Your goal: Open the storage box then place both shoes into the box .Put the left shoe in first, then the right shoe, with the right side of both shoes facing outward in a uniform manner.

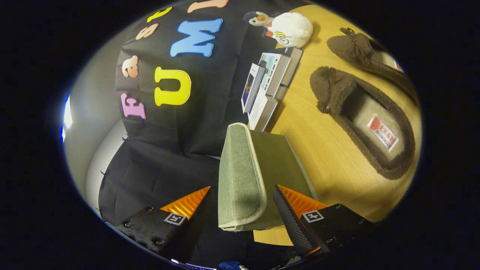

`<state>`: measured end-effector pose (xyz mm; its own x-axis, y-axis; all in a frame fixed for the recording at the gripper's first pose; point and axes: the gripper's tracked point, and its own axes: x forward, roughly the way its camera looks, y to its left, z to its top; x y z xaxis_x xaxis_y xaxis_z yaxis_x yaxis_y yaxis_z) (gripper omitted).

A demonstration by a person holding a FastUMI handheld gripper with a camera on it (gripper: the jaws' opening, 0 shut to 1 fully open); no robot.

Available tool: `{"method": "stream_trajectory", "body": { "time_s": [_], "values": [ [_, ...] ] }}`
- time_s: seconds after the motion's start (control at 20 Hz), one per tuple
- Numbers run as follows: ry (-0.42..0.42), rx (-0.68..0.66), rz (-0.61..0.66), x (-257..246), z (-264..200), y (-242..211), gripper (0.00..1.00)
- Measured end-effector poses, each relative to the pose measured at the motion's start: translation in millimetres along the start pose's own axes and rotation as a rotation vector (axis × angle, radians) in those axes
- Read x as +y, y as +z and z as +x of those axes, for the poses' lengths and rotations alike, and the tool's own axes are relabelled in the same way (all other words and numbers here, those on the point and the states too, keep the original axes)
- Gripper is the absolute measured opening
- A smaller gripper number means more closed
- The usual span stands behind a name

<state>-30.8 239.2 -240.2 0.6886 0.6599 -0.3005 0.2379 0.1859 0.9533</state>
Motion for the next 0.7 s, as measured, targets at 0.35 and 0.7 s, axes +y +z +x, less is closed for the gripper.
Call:
{"method": "stream_trajectory", "body": {
  "time_s": [0.35,0.7],
  "values": [
    [0.043,0.045,0.160,-5.2,5.0,-10.5,0.95],
    [0.072,0.104,0.213,-3.0,6.5,-18.5,0.74]
  ]
}}
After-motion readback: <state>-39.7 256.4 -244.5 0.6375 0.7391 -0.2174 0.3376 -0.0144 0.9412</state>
